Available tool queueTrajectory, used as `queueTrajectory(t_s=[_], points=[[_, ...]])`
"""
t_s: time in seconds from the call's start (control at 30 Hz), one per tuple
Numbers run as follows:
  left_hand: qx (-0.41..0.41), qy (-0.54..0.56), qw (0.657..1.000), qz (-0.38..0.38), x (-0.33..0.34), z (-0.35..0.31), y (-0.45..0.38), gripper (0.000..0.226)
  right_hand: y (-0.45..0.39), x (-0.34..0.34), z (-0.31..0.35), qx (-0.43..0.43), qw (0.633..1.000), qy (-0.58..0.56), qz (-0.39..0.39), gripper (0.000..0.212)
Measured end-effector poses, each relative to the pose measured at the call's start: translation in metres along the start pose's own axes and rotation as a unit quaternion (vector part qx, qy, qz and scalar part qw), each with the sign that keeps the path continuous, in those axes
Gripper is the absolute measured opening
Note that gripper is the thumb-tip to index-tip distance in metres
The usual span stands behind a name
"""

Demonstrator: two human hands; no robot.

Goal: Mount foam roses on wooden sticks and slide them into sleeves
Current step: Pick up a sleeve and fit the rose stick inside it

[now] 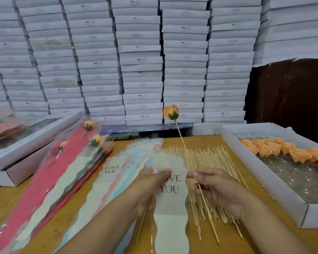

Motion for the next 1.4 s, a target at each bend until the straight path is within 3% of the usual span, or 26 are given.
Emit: queueTrajectory(t_s=[0.23,0.53,0.7,0.87,0.97,1.2,1.4], points=[[-0.049,-0.019,0.997,0.056,0.008,0.024,0.007,0.021,-0.001,-0.012,0.004,-0.018,0.999,-0.022,-0.047,0.025],[0.020,-0.001,1.000,-0.014,-0.005,0.005,-0.001,0.026,0.000,-0.001,0.001,-0.009,0.999,0.038,-0.015,0.036],[0.028,-0.002,0.999,-0.033,-0.004,0.015,-0.002,0.013,0.002,-0.004,0.005,-0.026,0.999,0.013,-0.030,0.033],[0.028,0.029,0.999,-0.012,0.002,0.017,-0.001,0.054,0.003,-0.001,0.007,-0.032,0.999,0.014,-0.022,0.026],[0.018,0.033,0.999,-0.006,0.003,0.017,-0.001,0.067,0.003,-0.001,0.007,-0.030,0.999,0.010,-0.022,0.021],[0.017,0.026,0.999,-0.006,-0.001,0.016,0.001,0.066,0.003,-0.013,0.026,-0.060,0.992,0.027,-0.103,0.040],[0.005,0.026,1.000,-0.001,0.001,0.018,0.002,0.067,-0.007,-0.021,0.095,-0.143,0.975,0.000,-0.167,0.009]])
Point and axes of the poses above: each hand's wrist, its own y-axis away from the middle knuckle, its own x-axis out of the palm, z = x × y, the point moved 8 cm from there along -y, towards the middle knuckle, and after that the axes turned 4 degrees about y, right-handed, at the moved point
